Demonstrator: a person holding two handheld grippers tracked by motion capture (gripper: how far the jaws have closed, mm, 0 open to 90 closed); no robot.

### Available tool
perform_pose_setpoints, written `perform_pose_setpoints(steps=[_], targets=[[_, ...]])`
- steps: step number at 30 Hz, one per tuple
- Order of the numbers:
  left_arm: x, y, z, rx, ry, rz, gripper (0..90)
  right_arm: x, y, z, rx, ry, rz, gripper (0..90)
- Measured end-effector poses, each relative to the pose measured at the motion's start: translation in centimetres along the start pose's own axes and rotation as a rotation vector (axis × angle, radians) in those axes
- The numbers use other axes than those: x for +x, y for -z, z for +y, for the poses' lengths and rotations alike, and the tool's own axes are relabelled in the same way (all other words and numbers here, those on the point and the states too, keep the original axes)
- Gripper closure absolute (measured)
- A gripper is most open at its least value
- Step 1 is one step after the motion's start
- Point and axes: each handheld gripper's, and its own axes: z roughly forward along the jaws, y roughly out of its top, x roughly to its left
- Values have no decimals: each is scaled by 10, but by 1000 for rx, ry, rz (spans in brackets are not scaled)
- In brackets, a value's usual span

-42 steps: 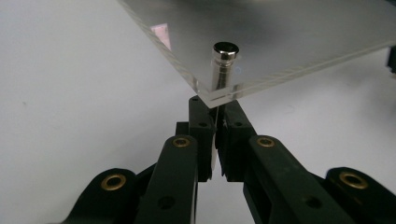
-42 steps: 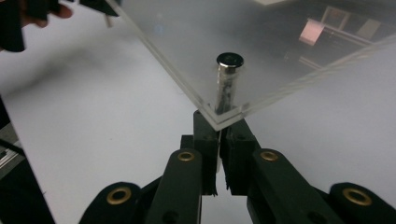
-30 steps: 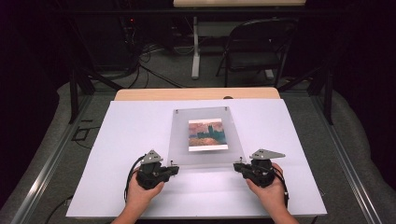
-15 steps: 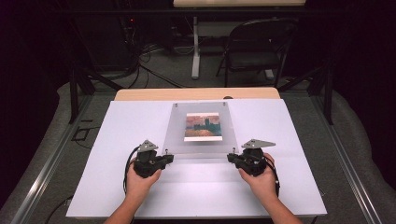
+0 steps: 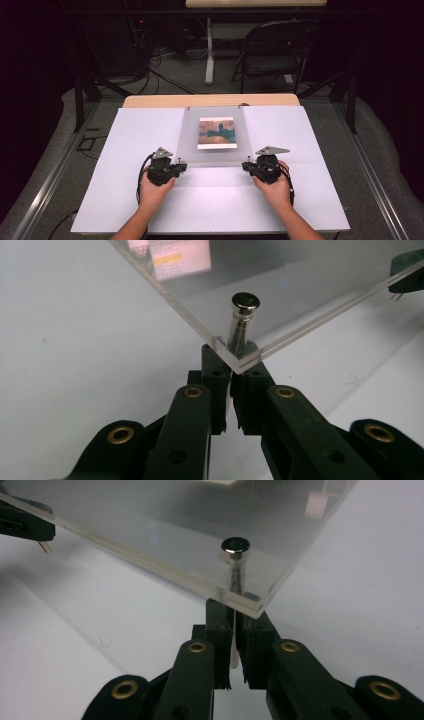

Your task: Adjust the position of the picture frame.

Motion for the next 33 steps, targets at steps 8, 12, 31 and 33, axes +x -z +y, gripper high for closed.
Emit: perform_pose_setpoints(steps=[8, 12, 31, 33], targets=[[5, -2, -1, -12, 2, 18, 850, 2, -5, -1, -9, 8, 3, 845], [5, -5, 0, -9, -6, 17, 850, -1, -7, 0, -12, 7, -5, 844], [1, -7, -4, 8, -14, 18, 851, -3, -8, -5, -3, -18, -13, 842], [1, -8, -5, 15, -13, 17, 850, -3, -8, -5, -1, -19, -12, 841]])
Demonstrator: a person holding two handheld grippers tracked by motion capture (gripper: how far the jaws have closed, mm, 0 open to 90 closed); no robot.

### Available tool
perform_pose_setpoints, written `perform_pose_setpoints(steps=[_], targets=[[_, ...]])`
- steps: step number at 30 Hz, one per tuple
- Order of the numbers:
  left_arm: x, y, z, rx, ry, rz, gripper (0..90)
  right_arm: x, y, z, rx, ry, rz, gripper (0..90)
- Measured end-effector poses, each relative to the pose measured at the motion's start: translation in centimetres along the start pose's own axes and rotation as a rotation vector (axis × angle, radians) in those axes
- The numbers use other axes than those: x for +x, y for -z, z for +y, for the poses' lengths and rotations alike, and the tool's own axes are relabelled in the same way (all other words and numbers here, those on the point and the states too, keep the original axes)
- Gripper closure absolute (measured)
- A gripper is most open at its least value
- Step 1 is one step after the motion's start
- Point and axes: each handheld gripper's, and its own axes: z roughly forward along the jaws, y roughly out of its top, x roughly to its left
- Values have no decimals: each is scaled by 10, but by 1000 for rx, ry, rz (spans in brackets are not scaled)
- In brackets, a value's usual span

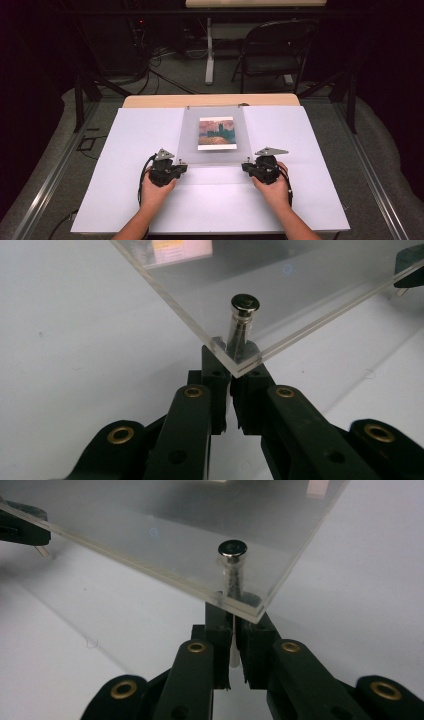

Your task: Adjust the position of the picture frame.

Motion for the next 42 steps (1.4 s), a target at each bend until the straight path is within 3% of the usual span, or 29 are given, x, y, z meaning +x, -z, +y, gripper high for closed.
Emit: perform_pose_setpoints(steps=[17, 23, 28, 37, 42], targets=[[1, -4, -4, 14, 11, -8, 838, -3, -2, -4, 14, -24, 2, 817], [2, 1, -3, -9, 27, -15, 802, -4, 2, -4, -6, -20, -10, 736], [0, 2, -4, -13, 20, -19, 723, -4, 4, -5, -6, -15, -5, 666], [-4, 0, -6, -47, 7, 7, 479, 1, 6, -7, -26, 31, -27, 484], [-4, 0, -7, -53, -4, 12, 427, 1, 6, -8, -36, 41, -35, 431]])
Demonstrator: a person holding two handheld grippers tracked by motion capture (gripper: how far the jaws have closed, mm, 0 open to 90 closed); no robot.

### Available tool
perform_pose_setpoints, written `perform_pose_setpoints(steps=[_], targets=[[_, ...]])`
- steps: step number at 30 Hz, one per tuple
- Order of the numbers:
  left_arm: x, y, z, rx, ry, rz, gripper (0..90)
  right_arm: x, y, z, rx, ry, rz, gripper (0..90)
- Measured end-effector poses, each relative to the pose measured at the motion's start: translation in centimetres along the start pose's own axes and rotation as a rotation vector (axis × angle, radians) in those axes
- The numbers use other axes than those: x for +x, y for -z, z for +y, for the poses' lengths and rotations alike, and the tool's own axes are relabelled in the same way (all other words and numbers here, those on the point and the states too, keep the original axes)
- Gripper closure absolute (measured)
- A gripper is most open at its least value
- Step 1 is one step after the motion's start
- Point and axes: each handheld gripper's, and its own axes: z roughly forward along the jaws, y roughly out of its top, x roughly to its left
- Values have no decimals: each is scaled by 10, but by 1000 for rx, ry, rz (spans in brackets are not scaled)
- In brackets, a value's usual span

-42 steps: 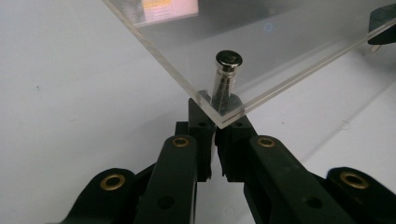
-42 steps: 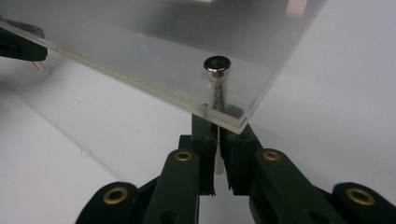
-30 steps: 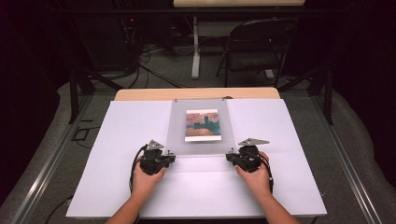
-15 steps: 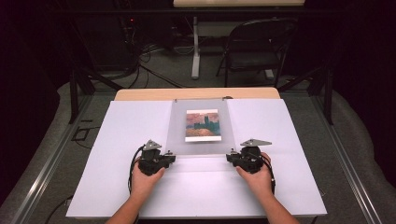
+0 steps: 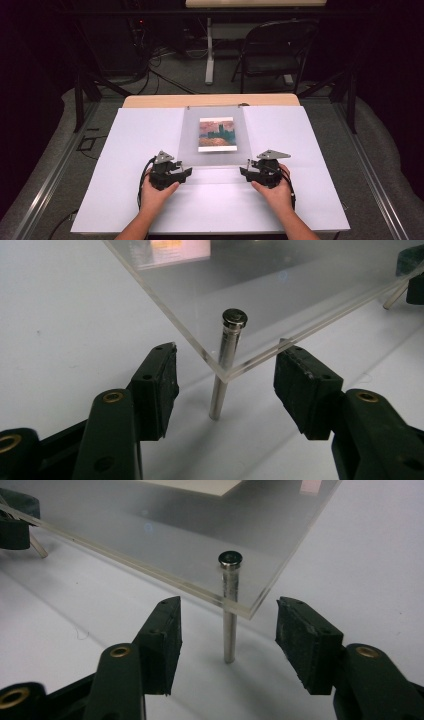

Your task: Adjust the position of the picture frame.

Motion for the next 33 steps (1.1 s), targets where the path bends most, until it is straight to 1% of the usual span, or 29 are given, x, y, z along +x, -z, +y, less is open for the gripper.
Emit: perform_pose_setpoints(steps=[3, 7, 11, 16, 20, 21, 23, 25, 27, 28, 31, 33], targets=[[-1, 0, -1, -3, -2, 5, 412, 0, 2, -1, 12, 4, 0, 424], [-2, 2, -1, -2, -10, 13, 398, 1, 5, 0, 3, 9, 1, 418], [-3, 4, -1, -8, -14, 7, 384, 2, 7, 1, -1, 25, -1, 416], [-4, 9, -2, -5, -8, 3, 373, 4, 9, 0, 12, 19, -3, 403], [-6, 17, -4, 10, -5, 8, 373, 8, 14, -1, 41, 45, -13, 402], [-7, 19, -5, 15, 1, 10, 374, 9, 16, -1, 49, 61, -20, 405], [-9, 24, -6, 21, -3, 4, 374, 9, 21, -1, 51, 73, -23, 405], [-11, 31, -6, 20, -15, 4, 373, 10, 29, -3, 54, 63, -17, 409], [-13, 37, -7, 12, -26, 2, 373, 10, 37, -5, 50, 67, -14, 412], [-13, 42, -8, 15, -35, -3, 373, 10, 41, -6, 48, 70, -12, 413], [-13, 50, -11, 12, -38, -8, 373, 8, 52, -10, 42, 67, -9, 426], [-13, 55, -13, 0, -29, -9, 373, 8, 57, -12, 38, 63, -5, 444]])
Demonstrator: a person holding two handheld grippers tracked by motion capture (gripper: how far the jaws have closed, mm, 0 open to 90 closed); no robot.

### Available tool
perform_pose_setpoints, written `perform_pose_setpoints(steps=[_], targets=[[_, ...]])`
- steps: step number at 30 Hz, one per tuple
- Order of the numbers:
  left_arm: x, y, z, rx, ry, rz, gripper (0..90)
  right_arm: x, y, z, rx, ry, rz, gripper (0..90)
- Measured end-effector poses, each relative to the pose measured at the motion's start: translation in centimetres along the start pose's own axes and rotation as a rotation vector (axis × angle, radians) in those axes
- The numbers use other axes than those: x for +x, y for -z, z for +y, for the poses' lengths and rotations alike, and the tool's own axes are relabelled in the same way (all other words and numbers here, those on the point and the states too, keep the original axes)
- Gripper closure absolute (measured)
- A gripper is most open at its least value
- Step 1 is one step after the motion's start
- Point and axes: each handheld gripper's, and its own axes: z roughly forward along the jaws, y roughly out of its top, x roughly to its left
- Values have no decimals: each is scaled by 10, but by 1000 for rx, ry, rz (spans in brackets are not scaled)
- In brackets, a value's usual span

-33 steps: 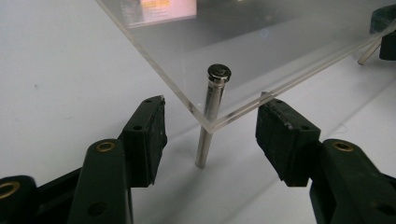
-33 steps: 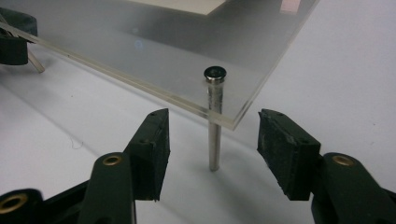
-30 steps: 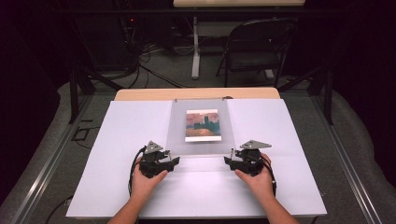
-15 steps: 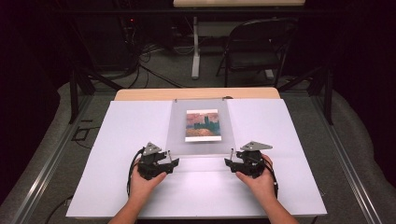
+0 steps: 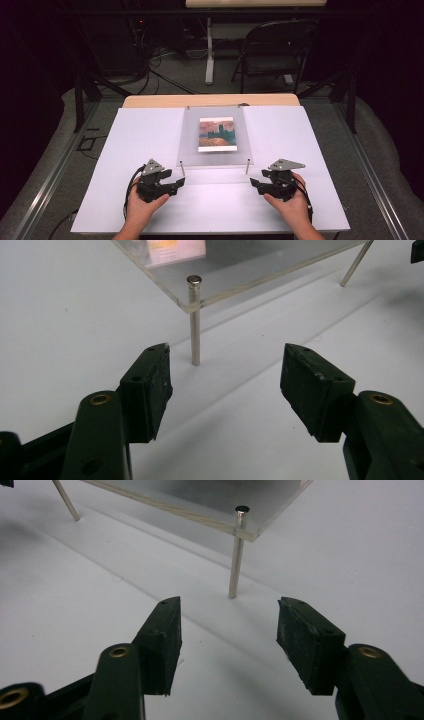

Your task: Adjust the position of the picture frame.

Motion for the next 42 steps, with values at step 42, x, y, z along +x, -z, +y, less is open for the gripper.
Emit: perform_pose_setpoints(steps=[42], targets=[[69, -31, 100, -21, 117, 59, 354, -74, -29, 97, 17, -49, -20, 390]])
